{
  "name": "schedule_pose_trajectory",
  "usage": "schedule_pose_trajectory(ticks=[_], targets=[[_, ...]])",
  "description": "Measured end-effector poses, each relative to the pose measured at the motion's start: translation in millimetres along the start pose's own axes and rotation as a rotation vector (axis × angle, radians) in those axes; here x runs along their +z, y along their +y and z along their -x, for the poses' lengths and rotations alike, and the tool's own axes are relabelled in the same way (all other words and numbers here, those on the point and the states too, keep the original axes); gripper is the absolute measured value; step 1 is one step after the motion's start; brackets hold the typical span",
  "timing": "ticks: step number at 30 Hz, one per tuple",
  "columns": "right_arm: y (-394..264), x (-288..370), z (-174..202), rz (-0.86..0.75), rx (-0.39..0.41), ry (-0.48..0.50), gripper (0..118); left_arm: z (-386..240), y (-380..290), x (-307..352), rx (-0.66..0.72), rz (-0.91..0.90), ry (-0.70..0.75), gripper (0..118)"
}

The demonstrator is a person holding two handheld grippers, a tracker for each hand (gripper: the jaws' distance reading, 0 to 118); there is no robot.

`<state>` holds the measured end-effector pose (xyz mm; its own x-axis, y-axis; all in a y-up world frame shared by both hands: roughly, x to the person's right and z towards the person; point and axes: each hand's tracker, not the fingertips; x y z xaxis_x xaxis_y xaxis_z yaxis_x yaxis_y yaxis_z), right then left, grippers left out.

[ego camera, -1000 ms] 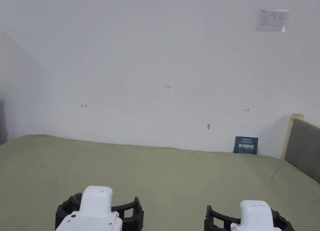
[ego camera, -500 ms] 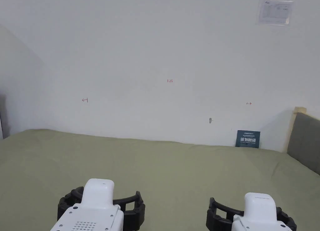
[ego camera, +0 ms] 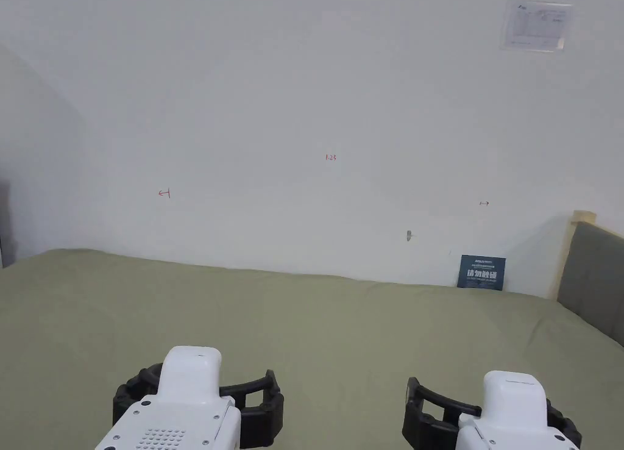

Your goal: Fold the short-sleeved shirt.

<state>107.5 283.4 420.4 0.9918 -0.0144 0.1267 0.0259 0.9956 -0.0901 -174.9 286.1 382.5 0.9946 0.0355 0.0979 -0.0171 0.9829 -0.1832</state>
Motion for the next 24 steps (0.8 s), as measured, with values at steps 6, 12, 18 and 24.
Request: schedule_pose_trajectory(ticks=[6,12,18,24], targets=[[-1.2,1.0,0.6,0.014,0.039,0.025,118,2.6,7.3,3.1,-0.014,0.002,0.009,118],[2.1,0.5,-0.4,0.002,0.057,-0.029,118,5.6,10.8,3.1,0.008,0.004,0.003,118],[6.5,3.3,-4.6,-0.033,-0.001,-0.008,118,5.2,13.9,3.4,0.018,0.008,-0.013,118],[12.7,4.5,-12.9,-0.042,-0.099,0.058,118,4.5,14.8,2.7,0.018,0.006,-0.026,118]])
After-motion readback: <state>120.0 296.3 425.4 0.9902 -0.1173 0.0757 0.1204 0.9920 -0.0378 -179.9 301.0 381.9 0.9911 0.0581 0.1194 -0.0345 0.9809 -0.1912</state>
